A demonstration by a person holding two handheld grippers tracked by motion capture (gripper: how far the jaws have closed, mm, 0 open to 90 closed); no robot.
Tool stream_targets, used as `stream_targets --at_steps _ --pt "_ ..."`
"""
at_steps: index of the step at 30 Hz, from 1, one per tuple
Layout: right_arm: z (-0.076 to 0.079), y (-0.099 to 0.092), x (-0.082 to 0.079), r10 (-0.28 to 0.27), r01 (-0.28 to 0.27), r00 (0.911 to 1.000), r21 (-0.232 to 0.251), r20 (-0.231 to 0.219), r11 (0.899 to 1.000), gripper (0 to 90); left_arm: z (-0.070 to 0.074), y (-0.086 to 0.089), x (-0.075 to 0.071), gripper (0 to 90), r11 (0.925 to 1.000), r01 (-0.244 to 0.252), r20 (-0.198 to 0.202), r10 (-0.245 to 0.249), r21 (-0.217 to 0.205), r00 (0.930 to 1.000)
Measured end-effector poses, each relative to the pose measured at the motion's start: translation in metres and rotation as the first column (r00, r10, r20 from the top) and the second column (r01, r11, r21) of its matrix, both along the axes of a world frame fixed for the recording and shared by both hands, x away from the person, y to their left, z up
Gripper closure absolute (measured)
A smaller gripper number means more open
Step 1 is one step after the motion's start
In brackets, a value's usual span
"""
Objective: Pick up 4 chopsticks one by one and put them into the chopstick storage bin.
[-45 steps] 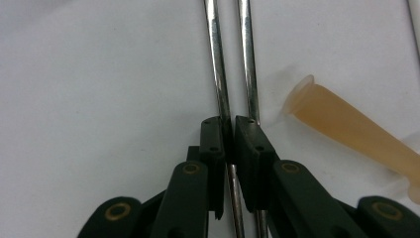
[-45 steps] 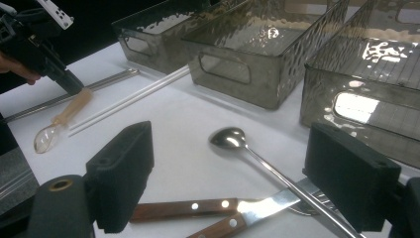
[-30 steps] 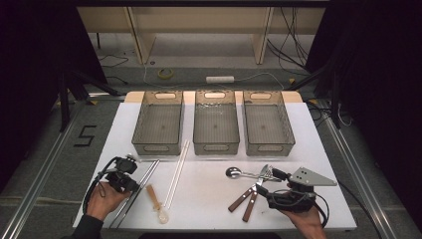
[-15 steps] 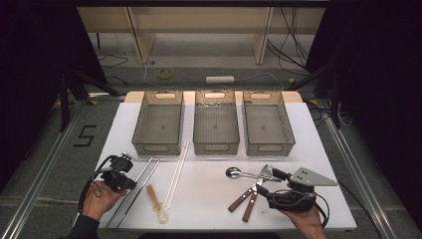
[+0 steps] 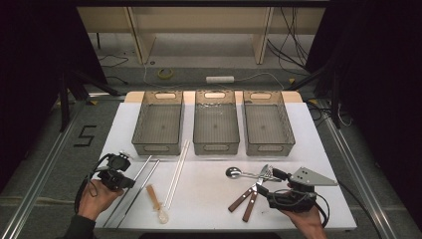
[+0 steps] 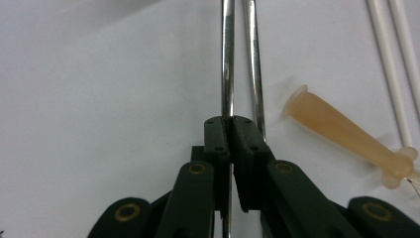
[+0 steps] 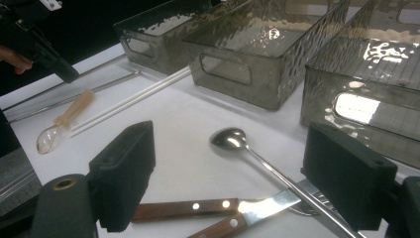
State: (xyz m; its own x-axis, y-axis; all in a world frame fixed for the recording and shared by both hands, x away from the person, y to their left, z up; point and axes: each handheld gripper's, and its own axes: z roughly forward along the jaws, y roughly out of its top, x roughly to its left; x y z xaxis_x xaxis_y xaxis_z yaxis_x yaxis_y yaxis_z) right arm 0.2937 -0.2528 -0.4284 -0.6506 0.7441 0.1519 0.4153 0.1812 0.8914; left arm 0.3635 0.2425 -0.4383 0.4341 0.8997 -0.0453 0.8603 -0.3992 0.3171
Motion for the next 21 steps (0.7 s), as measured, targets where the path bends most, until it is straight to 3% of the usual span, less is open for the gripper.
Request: stream_targets --at_steps 9,15,21 --pt "-0.001 -0.001 0.001 -0.007 0.007 0.9999 0.005 -0.008 1.000 21.4 0.026 0.002 0.002 85.3 0.9982 0.024 0.039 -0.022 -0.056 0.9990" --pt "-0.001 -0.001 0.003 -0.006 0.006 1.0000 0.007 -0.007 1.000 21.4 0.047 0.005 0.010 85.3 0.9916 0.028 0.104 -0.015 -0.126 0.9944" --pt "-0.002 -0.001 0.003 -0.005 0.005 0.9999 0.009 -0.010 1.000 21.4 0.067 0.004 0.020 85.3 0.9845 0.044 0.176 -0.014 -0.170 0.9842"
